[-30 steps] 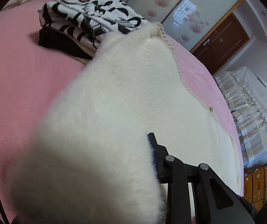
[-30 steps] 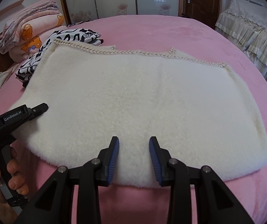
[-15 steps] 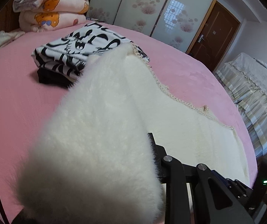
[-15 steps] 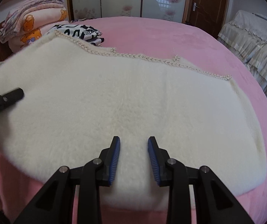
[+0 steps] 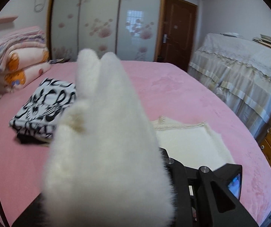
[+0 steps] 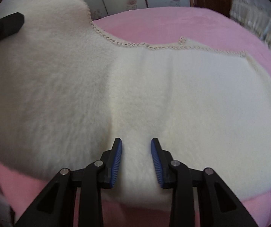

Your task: Fold large clothes

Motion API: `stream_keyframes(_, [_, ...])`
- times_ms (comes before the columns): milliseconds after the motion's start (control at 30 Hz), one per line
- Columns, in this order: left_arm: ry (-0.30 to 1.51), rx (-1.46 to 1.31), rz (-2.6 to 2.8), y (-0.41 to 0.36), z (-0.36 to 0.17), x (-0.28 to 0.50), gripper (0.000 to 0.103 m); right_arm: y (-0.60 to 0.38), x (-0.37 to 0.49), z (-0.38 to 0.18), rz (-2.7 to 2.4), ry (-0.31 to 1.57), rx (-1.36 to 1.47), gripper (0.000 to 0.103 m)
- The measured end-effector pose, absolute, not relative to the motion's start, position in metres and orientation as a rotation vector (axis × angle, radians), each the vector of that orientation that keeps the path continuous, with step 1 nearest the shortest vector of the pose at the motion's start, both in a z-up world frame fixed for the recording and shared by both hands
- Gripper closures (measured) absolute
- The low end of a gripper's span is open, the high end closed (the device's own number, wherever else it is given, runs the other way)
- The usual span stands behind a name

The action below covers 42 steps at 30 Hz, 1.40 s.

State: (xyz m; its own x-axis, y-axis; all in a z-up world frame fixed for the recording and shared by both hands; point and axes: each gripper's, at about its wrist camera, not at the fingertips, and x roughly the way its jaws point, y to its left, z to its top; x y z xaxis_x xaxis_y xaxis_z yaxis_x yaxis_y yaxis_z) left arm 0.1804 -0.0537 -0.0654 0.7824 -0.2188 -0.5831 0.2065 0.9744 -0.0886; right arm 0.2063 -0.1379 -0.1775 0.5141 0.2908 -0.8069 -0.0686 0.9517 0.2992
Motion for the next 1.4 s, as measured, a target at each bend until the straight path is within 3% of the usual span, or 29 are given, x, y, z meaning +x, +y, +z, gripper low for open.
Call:
stream_keyframes(233, [0.648,0.058,-0.369,-0.157,-0.069,0.179,0.082,-0.253,0.142,-0.149,-0.059,0.888,0.329,0.073])
stream_keyframes(400, [0.817,0.272,-0.481,-0.253,-0.153,0.178,0.076,-0.318,0.110,-0.164,-0.216,0.937,0.355,0.073])
stream_keyframes(500, [0.790,0.480,-0.449,-0.282,-0.190,0.157,0.057,-0.334,0.100,-0.173,-0.248,0.977,0.383,0.073])
stream_keyframes(567, [0.744,0.524,-0.513,-0.287,-0.186,0.138,0.027,-0.336,0.094,-0.175,-0.250,0.981,0.388,0.073])
stream_keyframes(833, [0.724,0.447,-0.619,-0.248,-0.128,0.111,0.022,-0.343,0.096,-0.164,-0.225,0.954,0.389,0.072])
stream_keyframes(933, [0.739,0.354,-0.592,-0.211,-0.101,0.115,0.015,-0.345,0.102,-0.151,-0.184,0.932,0.388,0.072])
stream_keyframes(1033, [0.785,0.252,-0.548,-0.170,-0.084,0.130,0.014,-0.345,0.109,-0.136,-0.134,0.910,0.395,0.062])
stream_keyframes(1133, [0.839,0.171,-0.460,-0.125,-0.083,0.148,0.014,-0.341,0.117,-0.123,-0.082,0.896,0.412,0.049])
stream_keyframes(1400, [1.039,-0.023,-0.345,-0.055,-0.140,0.195,0.014,-0.327,0.159,-0.126,0.081,1.013,0.520,0.047])
